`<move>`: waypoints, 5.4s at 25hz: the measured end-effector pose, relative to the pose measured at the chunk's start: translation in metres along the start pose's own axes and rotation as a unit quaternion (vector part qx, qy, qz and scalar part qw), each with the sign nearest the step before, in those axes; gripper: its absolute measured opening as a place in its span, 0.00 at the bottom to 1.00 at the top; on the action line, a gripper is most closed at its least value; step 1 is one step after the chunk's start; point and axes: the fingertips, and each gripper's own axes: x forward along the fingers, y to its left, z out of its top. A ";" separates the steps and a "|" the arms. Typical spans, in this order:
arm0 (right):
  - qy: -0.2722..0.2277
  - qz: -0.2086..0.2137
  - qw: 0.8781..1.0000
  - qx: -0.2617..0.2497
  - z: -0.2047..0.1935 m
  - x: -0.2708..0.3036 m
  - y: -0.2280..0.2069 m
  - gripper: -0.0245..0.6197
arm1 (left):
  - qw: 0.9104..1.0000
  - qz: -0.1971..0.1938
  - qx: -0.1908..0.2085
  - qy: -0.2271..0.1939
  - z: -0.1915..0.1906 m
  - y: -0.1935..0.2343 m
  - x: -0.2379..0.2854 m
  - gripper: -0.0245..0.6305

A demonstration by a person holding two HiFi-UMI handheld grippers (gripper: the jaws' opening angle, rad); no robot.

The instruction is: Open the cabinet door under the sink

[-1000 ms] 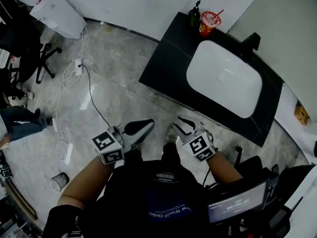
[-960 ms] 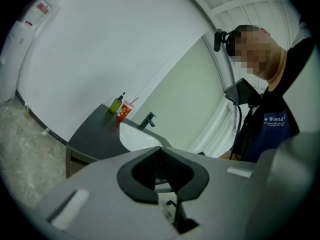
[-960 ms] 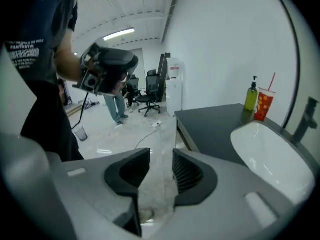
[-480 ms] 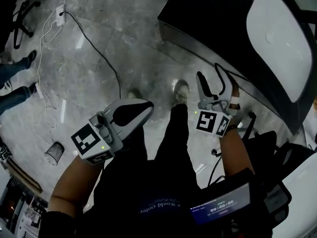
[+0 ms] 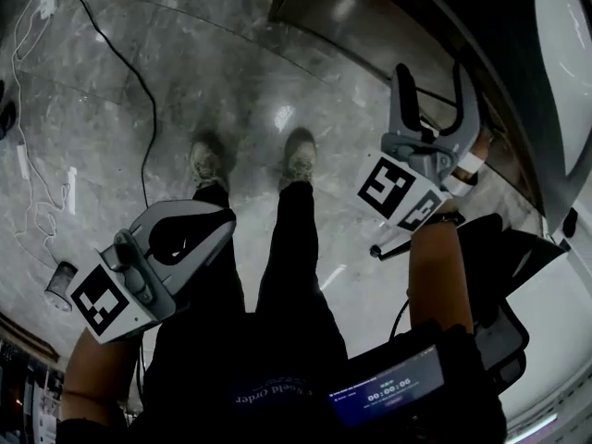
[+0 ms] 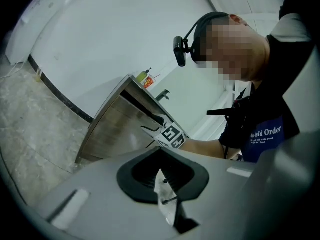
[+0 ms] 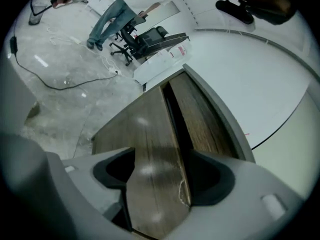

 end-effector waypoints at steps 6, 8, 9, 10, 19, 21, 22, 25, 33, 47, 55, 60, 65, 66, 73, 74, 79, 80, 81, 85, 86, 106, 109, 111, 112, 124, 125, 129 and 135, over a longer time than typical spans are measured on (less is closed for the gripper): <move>0.037 -0.025 0.997 -0.065 -0.016 0.022 0.007 0.64 | 0.998 -0.018 -0.044 -0.038 -0.007 -0.012 0.017 0.04; 0.041 -0.039 0.996 -0.069 -0.023 0.029 0.011 0.64 | 0.998 -0.025 -0.043 -0.027 -0.018 -0.015 0.023 0.04; 0.041 -0.046 0.996 -0.071 -0.026 0.032 0.014 0.66 | 0.998 -0.027 -0.044 -0.022 -0.024 -0.015 0.025 0.04; 0.043 -0.051 0.995 -0.071 -0.028 0.034 0.018 0.68 | 0.998 -0.029 -0.045 -0.019 -0.029 -0.014 0.026 0.04; 0.062 0.099 0.993 -0.028 -0.021 0.014 0.030 0.72 | 0.998 -0.034 -0.042 -0.015 -0.017 -0.007 0.022 0.04; 0.062 0.154 0.986 -0.009 -0.018 0.007 0.031 0.72 | 0.998 -0.037 -0.042 -0.019 -0.011 -0.009 0.023 0.04; 0.061 0.179 0.982 0.002 -0.016 0.003 0.030 0.71 | 0.998 -0.039 -0.041 -0.021 -0.008 -0.011 0.023 0.04; 0.056 0.248 0.967 0.037 -0.010 -0.008 0.028 0.70 | 0.998 -0.046 -0.040 -0.024 0.000 -0.017 0.022 0.04; 0.039 0.360 0.922 0.135 0.007 -0.045 0.034 0.51 | 0.997 -0.051 -0.043 -0.033 0.011 -0.028 0.020 0.04; 0.145 0.426 0.861 0.235 -0.023 -0.023 0.053 0.25 | 0.996 -0.057 -0.047 -0.050 0.022 -0.042 0.015 0.04; 0.176 0.439 0.825 0.310 -0.002 -0.051 0.079 0.16 | 0.996 -0.044 -0.044 -0.064 0.028 -0.037 -0.008 0.04; 0.191 0.436 0.811 0.340 0.008 -0.059 0.087 0.16 | 0.997 -0.037 -0.025 -0.068 0.037 -0.032 -0.025 0.04; 0.206 0.417 0.802 0.375 0.014 -0.063 0.092 0.17 | 0.997 -0.034 -0.025 -0.068 0.040 -0.021 -0.047 0.04; 0.209 0.413 0.801 0.380 0.015 -0.064 0.093 0.17 | 0.997 -0.036 -0.025 -0.067 0.041 -0.021 -0.053 0.04; 0.239 0.397 0.782 0.417 0.023 -0.072 0.108 0.17 | 0.997 -0.070 -0.003 -0.040 0.075 -0.036 -0.087 0.04; 0.241 0.394 0.778 0.426 0.025 -0.072 0.110 0.17 | 0.997 -0.076 0.007 -0.032 0.083 -0.039 -0.090 0.04; 0.245 0.381 0.762 0.462 0.039 -0.080 0.122 0.17 | 0.997 -0.076 0.030 -0.018 0.122 -0.038 -0.102 0.04; 0.245 0.382 0.760 0.465 0.041 -0.080 0.123 0.18 | 0.997 -0.072 0.030 -0.019 0.131 -0.035 -0.102 0.04; 0.245 0.382 0.758 0.468 0.042 -0.080 0.124 0.18 | 0.997 -0.070 0.031 -0.017 0.139 -0.033 -0.099 0.04; 0.246 0.387 0.748 0.479 0.046 -0.084 0.128 0.19 | 0.997 -0.070 0.041 0.006 0.172 -0.020 -0.082 0.04; 0.247 0.390 0.745 0.482 0.047 -0.087 0.129 0.19 | 0.996 -0.071 0.043 0.012 0.182 -0.016 -0.075 0.04; 0.293 0.359 0.692 0.553 0.081 -0.092 0.149 0.20 | 0.962 -0.219 0.097 0.129 0.273 0.042 0.020 0.04; 0.306 0.334 0.681 0.575 0.089 -0.094 0.153 0.20 | 0.951 -0.247 0.101 0.157 0.278 0.056 0.004 0.04; 0.312 0.318 0.673 0.590 0.098 -0.092 0.155 0.19 | 0.944 -0.261 0.106 0.172 0.284 0.067 -0.008 0.04; 0.314 0.311 0.667 0.600 0.104 -0.090 0.157 0.19 | 0.941 -0.267 0.107 0.180 0.288 0.072 -0.013 0.04; 0.355 0.199 0.587 0.700 0.171 -0.060 0.170 0.20 | 0.910 -0.326 0.108 0.231 0.292 0.093 -0.061 0.04; 0.357 0.192 0.584 0.703 0.170 -0.061 0.170 0.19 | 0.909 -0.331 0.106 0.232 0.290 0.090 -0.063 0.04; 0.366 0.177 0.589 0.698 0.167 -0.060 0.169 0.19 | 0.900 -0.348 0.113 0.235 0.287 0.079 -0.069 0.04; 0.349 0.164 0.611 0.692 0.167 -0.069 0.147 0.21 | 0.898 -0.359 0.122 0.222 0.299 0.057 -0.083 0.04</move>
